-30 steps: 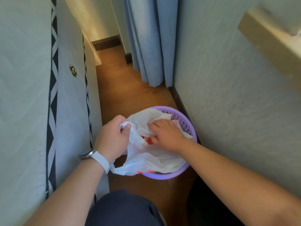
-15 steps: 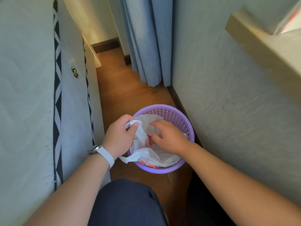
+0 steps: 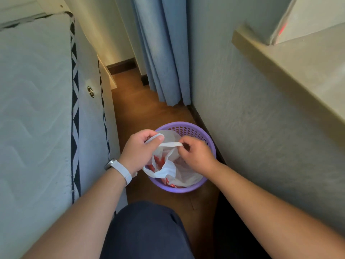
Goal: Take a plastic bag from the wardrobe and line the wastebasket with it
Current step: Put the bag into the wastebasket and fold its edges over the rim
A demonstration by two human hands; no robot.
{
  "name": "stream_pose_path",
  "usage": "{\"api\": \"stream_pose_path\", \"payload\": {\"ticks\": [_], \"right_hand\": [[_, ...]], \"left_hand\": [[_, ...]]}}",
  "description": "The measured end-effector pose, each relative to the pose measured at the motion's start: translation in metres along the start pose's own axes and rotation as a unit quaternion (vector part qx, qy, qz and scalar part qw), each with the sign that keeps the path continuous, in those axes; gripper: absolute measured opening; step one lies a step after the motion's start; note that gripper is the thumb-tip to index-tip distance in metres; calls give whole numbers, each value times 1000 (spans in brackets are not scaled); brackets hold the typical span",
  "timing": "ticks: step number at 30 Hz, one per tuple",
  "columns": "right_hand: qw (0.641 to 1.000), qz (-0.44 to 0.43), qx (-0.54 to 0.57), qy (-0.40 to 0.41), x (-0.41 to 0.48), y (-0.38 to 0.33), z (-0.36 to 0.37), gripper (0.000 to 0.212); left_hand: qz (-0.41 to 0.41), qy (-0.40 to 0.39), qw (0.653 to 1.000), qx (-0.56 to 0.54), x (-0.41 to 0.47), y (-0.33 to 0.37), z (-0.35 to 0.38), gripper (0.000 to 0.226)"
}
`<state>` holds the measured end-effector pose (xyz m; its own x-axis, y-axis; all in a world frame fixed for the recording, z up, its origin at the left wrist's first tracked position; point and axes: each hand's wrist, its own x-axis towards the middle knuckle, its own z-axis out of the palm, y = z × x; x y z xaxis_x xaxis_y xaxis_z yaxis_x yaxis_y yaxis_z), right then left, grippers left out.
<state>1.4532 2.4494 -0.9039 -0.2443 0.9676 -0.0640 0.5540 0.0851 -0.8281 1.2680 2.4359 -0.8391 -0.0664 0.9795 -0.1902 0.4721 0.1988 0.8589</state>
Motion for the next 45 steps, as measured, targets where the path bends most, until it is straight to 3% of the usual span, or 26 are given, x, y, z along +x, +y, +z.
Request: {"api": "stream_pose_path", "payload": {"ticks": [11, 15, 18, 21, 24, 29, 35, 42, 45], "right_hand": [[978, 110, 30, 176, -38, 57, -70, 32], [972, 123, 34, 197, -46, 64, -77, 34], [977, 119, 50, 170, -52, 55, -76, 32], [979, 108, 59, 162, -57, 45, -76, 24], [979, 91, 75, 164, -61, 38, -74, 15], [977, 81, 101, 170, -63, 37, -72, 23], [966, 54, 198, 154, -61, 32, -75, 11], [905, 40, 416, 82, -56, 31, -83, 24], [944, 61, 324, 28, -58, 32, -85, 39]], "left_hand": [[-45, 233, 969, 65, 12, -2, -33, 19], [-51, 267, 959, 79, 13, -4, -37, 21], [-21, 247, 949, 194, 12, -7, -34, 32], [112, 211, 894, 378, 11, -9, -27, 43], [204, 82, 858, 464, 15, -8, -12, 43], [134, -57, 825, 546, 18, -22, 8, 52], [77, -189, 818, 538, 18, -45, 8, 31], [70, -221, 837, 495, 13, -57, 13, 20], [89, -185, 851, 483, 15, -56, 13, 26]]}}
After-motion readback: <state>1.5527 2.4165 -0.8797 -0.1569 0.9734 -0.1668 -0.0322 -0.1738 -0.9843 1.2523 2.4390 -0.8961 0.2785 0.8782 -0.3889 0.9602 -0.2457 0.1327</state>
